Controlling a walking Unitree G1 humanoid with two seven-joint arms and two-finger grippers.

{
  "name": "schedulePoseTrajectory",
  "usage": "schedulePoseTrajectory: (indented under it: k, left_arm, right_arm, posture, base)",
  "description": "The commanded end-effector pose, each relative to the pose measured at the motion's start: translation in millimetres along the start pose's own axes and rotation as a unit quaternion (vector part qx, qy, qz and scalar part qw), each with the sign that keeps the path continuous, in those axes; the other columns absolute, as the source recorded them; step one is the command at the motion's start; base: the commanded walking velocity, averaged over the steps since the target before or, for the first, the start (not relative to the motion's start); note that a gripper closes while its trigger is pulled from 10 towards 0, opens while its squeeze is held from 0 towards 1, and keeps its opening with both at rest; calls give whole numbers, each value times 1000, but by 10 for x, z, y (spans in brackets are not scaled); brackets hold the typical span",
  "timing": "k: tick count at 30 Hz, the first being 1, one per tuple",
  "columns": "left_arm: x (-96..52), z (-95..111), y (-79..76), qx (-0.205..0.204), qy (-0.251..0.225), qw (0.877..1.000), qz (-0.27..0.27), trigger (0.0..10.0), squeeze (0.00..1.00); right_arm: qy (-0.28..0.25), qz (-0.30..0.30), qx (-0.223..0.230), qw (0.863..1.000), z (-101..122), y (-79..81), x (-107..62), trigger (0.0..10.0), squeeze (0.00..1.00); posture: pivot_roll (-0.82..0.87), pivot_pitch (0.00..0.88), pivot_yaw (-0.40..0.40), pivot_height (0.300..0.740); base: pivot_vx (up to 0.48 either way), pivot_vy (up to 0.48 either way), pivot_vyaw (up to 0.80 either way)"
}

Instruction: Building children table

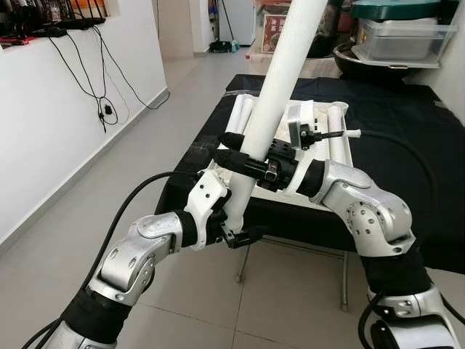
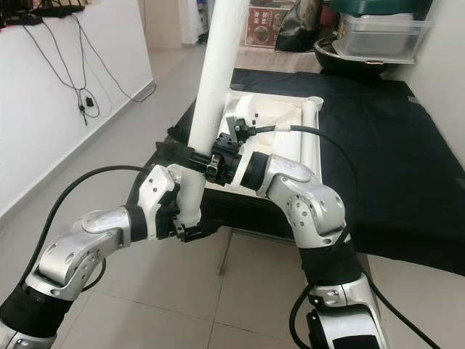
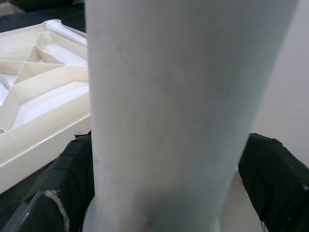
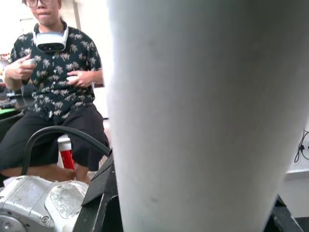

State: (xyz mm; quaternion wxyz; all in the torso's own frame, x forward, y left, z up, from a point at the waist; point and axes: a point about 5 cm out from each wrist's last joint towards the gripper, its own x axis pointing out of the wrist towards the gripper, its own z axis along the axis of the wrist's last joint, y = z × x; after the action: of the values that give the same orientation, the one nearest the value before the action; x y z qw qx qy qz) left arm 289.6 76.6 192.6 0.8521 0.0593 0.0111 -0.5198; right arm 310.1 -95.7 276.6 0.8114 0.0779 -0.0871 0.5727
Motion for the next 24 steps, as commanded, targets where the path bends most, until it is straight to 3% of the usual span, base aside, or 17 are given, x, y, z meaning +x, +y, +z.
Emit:
schedulePoseTrajectory:
  k: [1,24]
  left_arm:
    - [23,-117,-82,-19,16,999,-20,10000,0]
    - [37,-247,-42,-51,32,998,-21,10000,0]
  right_arm:
    - [-36,13,-16,999,164,42,40,0,0]
    - [-41,27,-24,999,154,133,65,0,0]
  posture:
    - [-28,0,-3,740]
    - [-42,0,13,740]
  base:
    - [0,0,0]
    - [0,0,0]
